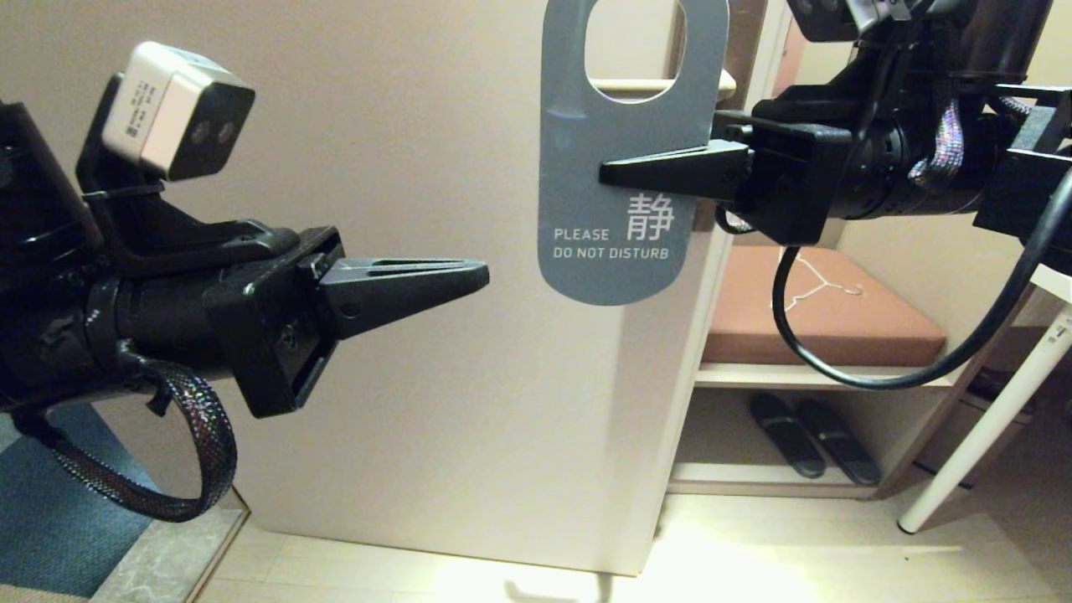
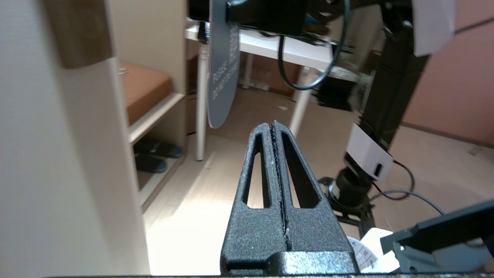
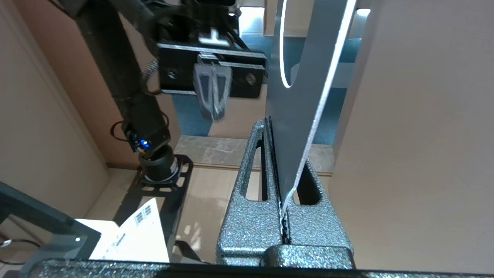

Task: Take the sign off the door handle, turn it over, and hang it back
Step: Hand it to the other hand

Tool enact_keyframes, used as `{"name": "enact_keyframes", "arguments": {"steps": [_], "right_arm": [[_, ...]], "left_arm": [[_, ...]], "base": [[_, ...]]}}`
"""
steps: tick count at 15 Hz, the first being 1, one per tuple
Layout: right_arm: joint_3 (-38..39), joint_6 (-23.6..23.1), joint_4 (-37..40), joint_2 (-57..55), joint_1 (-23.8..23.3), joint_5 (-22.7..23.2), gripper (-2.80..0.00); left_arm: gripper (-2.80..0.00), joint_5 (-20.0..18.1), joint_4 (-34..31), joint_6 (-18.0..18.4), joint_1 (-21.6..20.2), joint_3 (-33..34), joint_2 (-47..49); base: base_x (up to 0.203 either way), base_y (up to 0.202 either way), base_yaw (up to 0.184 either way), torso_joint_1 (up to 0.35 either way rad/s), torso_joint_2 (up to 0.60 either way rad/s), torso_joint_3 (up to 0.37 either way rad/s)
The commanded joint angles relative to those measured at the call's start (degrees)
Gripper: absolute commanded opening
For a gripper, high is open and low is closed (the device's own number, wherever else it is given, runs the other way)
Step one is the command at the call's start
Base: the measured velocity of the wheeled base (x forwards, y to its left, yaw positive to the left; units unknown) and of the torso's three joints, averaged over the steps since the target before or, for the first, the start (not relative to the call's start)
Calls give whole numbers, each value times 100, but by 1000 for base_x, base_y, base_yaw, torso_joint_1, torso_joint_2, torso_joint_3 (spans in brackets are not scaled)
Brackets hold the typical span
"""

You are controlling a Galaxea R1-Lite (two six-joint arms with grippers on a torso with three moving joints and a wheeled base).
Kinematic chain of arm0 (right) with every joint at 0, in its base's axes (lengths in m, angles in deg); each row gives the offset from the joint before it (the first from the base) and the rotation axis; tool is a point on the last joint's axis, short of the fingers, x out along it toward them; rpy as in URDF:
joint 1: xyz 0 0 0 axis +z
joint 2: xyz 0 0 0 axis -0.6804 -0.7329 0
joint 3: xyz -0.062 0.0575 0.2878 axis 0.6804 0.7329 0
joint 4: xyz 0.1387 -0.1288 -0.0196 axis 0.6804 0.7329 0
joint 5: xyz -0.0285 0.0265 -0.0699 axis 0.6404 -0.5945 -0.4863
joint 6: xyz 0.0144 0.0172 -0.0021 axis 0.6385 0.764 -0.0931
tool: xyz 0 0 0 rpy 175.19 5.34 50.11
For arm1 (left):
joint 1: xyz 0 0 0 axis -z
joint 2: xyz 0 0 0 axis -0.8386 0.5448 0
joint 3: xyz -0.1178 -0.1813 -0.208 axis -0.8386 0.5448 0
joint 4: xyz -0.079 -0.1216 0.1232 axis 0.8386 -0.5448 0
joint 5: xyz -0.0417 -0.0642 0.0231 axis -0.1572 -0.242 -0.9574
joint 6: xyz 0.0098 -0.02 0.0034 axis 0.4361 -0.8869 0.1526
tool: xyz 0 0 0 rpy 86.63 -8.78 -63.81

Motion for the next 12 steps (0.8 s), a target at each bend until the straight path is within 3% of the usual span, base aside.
{"name": "enact_keyframes", "arguments": {"steps": [1,7,8,12], "right_arm": [[21,2,-8,15,3,139,-280],[30,-7,-17,6,3,166,-280],[30,-7,-17,6,3,161,-280],[30,-24,-17,15,3,160,-280]], "left_arm": [[-280,-120,57,-6,14,-7,230],[-280,-142,61,-15,52,10,267],[0,-142,52,-15,52,10,276],[0,-126,48,3,78,14,285]], "base": [[0,0,0,0,0,0],[0,0,0,0,0,0],[0,0,0,0,0,0],[0,0,0,0,0,0]]}}
